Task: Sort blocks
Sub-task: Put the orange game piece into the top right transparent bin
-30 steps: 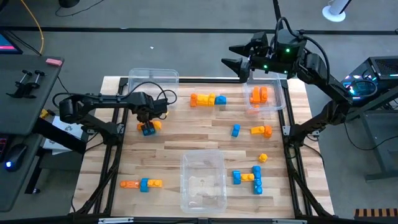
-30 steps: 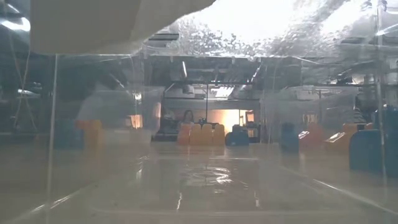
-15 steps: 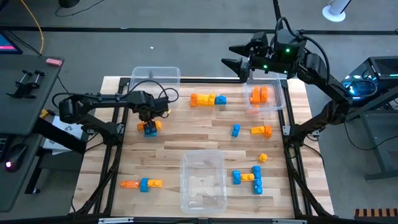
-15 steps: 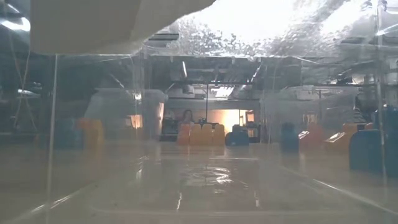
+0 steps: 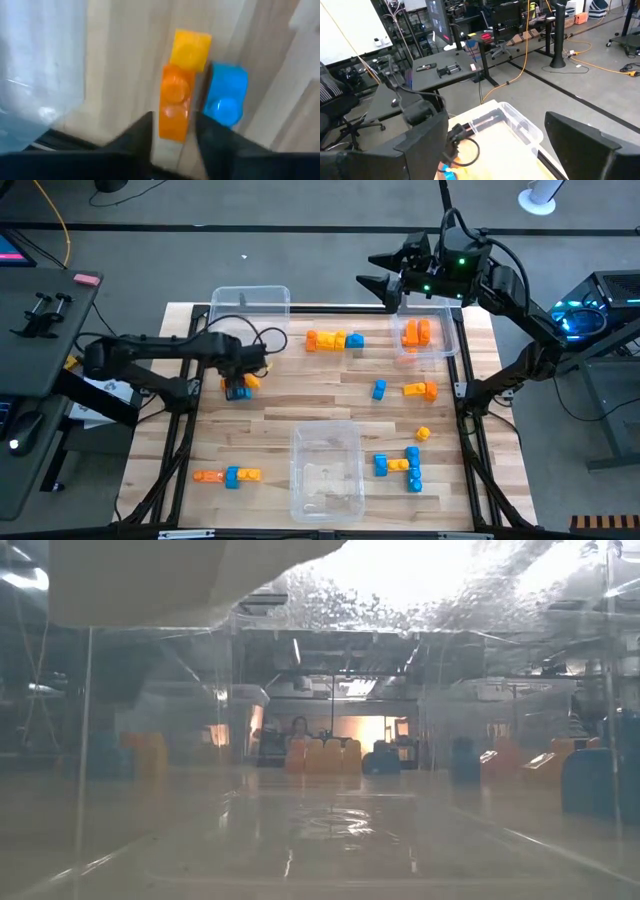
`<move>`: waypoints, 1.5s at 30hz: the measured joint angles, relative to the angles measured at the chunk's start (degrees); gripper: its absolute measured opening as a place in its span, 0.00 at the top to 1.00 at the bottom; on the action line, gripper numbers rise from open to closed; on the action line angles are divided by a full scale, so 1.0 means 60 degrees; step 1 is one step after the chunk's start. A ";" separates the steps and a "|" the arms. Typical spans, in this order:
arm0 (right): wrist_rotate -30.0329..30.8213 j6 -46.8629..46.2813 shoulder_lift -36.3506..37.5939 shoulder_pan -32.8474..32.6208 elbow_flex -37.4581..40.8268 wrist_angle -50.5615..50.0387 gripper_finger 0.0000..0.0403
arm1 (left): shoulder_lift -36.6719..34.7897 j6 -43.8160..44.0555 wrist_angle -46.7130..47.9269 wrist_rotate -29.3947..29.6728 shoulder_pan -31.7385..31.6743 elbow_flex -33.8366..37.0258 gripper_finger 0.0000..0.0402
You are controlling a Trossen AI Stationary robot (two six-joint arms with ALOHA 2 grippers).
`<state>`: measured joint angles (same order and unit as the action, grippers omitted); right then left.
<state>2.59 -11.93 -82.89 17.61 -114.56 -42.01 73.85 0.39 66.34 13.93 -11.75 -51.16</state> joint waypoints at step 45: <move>0.0004 0.0321 0.0000 -0.0004 0.0000 -0.0709 0.18 | 0.0769 0.2284 -0.1298 0.0764 0.1306 0.0990 1.00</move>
<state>2.61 -10.00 -82.89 17.58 -114.56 -46.26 78.46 14.10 58.55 18.52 -3.92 -45.22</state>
